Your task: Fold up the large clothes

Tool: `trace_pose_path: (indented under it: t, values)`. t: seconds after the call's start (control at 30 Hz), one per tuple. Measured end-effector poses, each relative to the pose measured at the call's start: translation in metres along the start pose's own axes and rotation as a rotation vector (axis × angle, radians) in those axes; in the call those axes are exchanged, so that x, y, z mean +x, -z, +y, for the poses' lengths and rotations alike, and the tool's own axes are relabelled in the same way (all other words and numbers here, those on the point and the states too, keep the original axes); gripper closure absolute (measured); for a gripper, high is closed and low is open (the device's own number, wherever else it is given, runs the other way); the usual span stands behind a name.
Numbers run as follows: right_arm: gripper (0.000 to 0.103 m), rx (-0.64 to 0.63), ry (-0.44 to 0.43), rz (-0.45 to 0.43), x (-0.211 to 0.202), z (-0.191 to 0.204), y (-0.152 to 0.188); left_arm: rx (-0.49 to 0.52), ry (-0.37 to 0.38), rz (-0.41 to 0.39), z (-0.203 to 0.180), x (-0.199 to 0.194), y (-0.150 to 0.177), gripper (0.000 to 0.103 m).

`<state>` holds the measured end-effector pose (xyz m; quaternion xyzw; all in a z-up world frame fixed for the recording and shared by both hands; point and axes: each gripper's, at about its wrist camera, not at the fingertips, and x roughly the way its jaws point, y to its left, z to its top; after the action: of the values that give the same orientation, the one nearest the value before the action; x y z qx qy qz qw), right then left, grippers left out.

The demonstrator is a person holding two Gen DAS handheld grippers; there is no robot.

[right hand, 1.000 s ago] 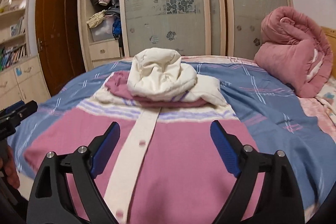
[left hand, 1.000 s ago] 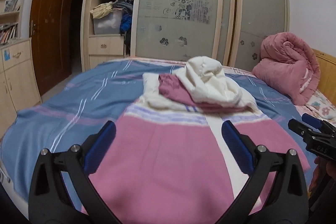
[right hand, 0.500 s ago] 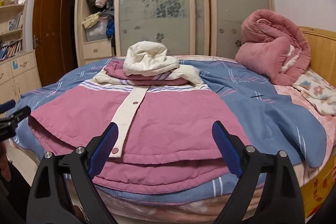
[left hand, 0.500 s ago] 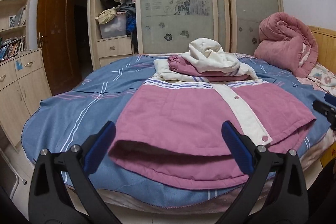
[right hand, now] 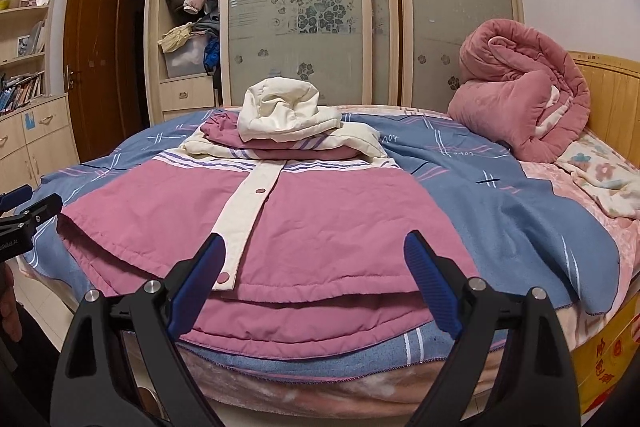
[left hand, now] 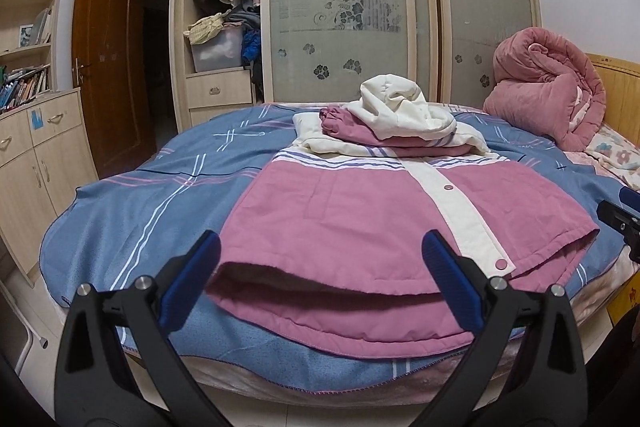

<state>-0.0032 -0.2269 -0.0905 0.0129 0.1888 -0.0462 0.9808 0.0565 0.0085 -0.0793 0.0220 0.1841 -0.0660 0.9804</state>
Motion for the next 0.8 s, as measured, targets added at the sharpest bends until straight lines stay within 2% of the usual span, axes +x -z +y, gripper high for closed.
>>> trace_pose_path:
  t: [0.47,0.63,0.73,0.8]
  values:
    - [0.012,-0.02,-0.013,-0.012,-0.003,-0.004,0.0,0.02,0.023,0.004,-0.002,-0.001,0.0,0.002]
    - [0.012,-0.157,-0.017,0.028,0.002,-0.007,0.013,0.078,0.061,0.057,-0.001,0.004,0.006,0.002]
    - [0.011,-0.322,0.051,0.019,-0.001,-0.005,0.028,0.143,0.056,0.091,0.001,0.007,0.014,0.002]
    - [0.006,-0.417,0.103,0.008,-0.001,-0.002,0.039,0.2,0.044,0.102,0.002,0.008,0.02,0.002]
